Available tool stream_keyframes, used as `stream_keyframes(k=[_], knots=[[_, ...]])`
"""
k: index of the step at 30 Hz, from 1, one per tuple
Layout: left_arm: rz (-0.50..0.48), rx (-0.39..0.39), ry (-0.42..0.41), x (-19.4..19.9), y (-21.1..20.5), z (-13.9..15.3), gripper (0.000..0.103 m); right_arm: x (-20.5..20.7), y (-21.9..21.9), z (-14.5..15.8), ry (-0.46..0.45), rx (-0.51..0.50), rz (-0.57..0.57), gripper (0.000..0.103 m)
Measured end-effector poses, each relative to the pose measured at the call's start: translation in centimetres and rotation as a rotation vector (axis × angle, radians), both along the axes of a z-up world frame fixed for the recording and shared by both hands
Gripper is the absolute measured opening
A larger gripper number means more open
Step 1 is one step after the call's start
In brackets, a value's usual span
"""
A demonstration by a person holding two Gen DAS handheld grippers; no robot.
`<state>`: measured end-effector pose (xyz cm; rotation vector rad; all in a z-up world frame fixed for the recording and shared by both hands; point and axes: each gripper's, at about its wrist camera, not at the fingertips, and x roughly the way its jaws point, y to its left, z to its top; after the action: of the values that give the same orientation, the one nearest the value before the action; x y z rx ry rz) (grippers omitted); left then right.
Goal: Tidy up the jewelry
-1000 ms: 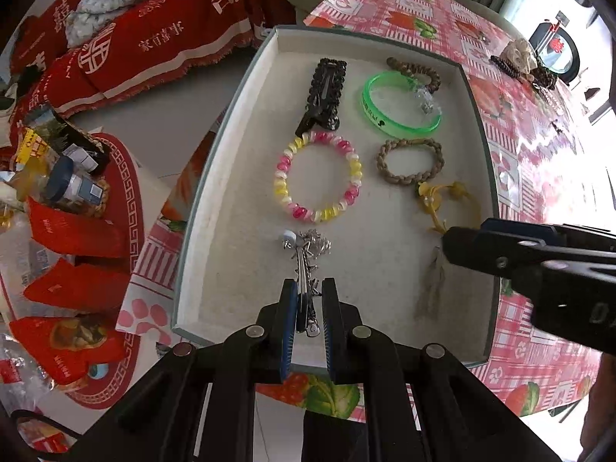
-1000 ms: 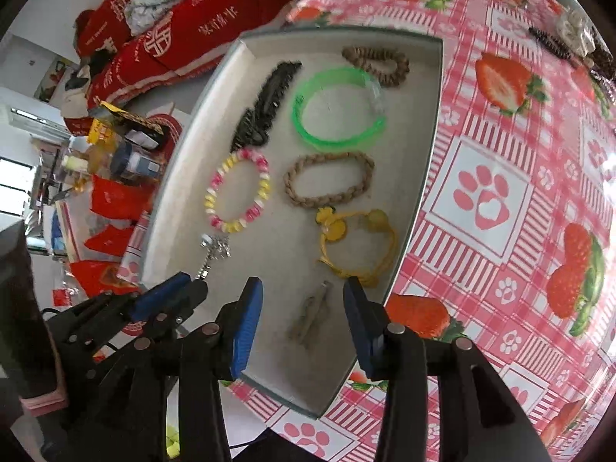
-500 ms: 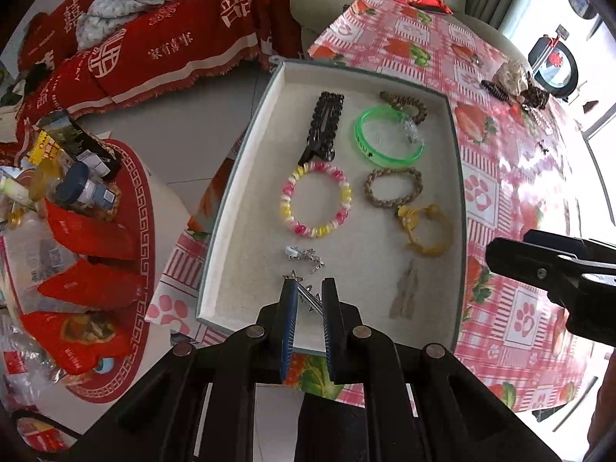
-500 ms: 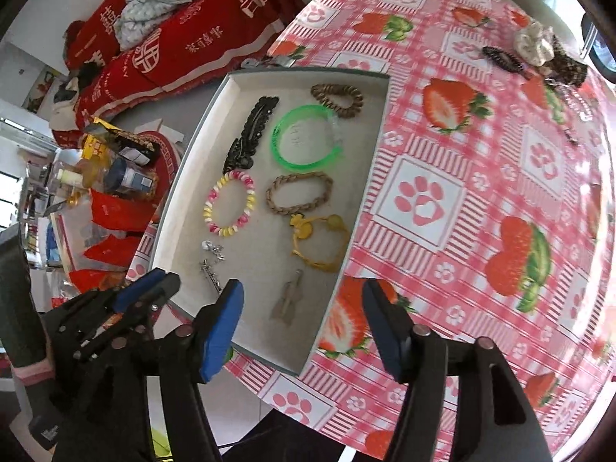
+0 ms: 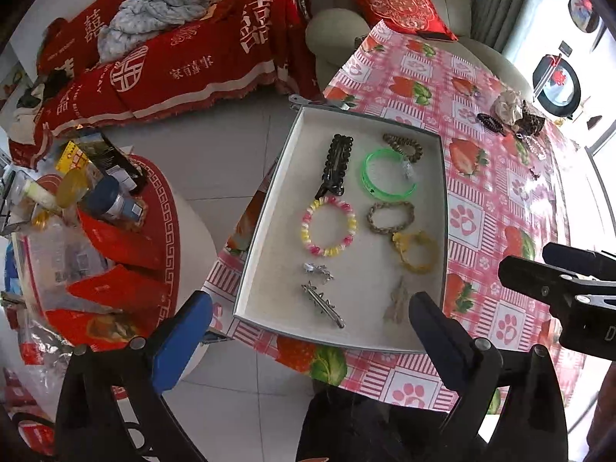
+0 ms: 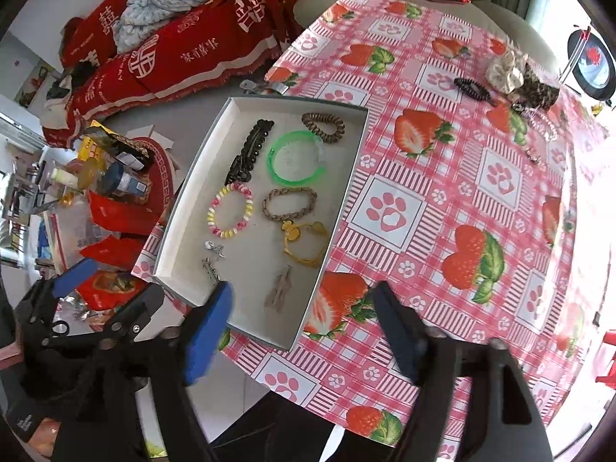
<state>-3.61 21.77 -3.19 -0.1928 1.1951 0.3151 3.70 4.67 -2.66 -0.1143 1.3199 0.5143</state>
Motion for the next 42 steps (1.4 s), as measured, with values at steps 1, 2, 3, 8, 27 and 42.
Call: stream_keyframes(k=[1, 2, 3, 8, 27, 42], knots=[[0.001, 0.003, 0.000, -0.1, 0.0, 0.2, 0.103, -0.1, 0.1, 0.3, -0.011, -0.008, 0.003, 0.082], [0.003, 0.007, -0.003, -0.2, 0.0, 0.5, 0.103, -0.2, 0.2, 0.6, -0.020, -0.016, 0.005, 0.082], [0.004, 0.009, -0.003, -0.3, 0.0, 0.6, 0.103, -0.4, 0.3, 0.9, -0.036, -0.031, 0.011, 0.082], [0.011, 0.033, -0.008, -0.8, -0.1, 1.5, 0.103, -0.9, 1.0, 2.1, -0.087, -0.064, 0.039, 0.102], [0.027, 0.041, -0.009, -1.7, 0.6, 2.4, 0.103, -1.4, 2.0, 3.7, -0.137, -0.073, 0.049, 0.103], [0.026, 0.042, -0.013, -1.6, 0.6, 2.6, 0.103, -1.5, 2.1, 3.9, -0.140, -0.074, 0.052, 0.103]])
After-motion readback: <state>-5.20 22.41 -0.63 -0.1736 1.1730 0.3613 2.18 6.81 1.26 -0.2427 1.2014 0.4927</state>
